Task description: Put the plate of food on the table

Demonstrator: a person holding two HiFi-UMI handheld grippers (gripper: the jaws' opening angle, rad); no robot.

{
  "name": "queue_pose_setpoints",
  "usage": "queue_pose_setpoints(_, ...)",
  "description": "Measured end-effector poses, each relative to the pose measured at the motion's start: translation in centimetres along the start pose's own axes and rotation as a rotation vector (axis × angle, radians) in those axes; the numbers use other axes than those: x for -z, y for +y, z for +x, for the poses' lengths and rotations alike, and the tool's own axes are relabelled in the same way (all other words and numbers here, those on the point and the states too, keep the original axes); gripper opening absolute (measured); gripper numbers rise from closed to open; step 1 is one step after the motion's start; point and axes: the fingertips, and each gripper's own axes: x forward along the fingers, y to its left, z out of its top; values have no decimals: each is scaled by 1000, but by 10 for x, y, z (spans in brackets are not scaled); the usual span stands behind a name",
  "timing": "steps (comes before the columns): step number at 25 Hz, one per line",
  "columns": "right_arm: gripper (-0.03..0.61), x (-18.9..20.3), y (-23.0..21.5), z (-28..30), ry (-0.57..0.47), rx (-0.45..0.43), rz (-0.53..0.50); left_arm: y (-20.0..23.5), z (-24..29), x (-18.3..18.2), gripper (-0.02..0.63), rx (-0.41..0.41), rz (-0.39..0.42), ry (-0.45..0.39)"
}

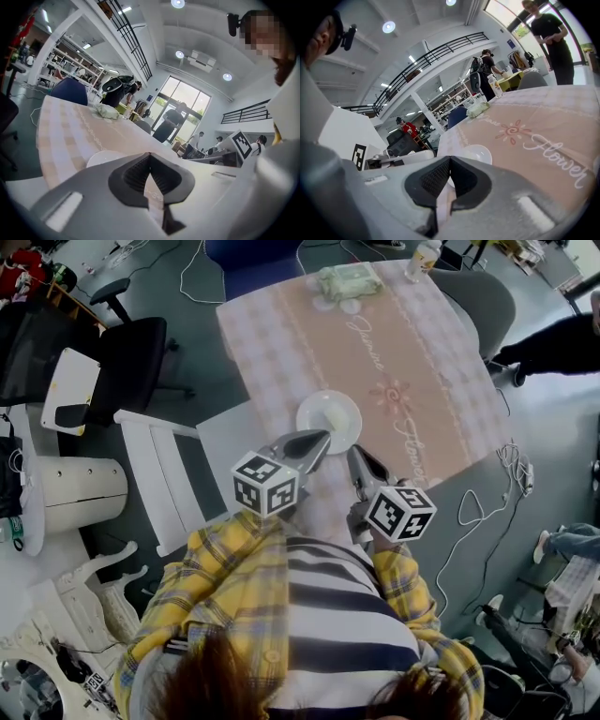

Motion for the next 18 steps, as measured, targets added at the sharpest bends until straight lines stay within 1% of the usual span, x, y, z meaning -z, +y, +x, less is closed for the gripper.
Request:
queue_pose_setpoints(6, -2, 4, 10, -10, -37, 27, 3, -5, -13, 3, 3, 26, -10, -1)
queue_pose_setpoints(18, -2, 21, 36, -23, -67, 61, -18, -17, -41, 14, 3, 75, -7, 14)
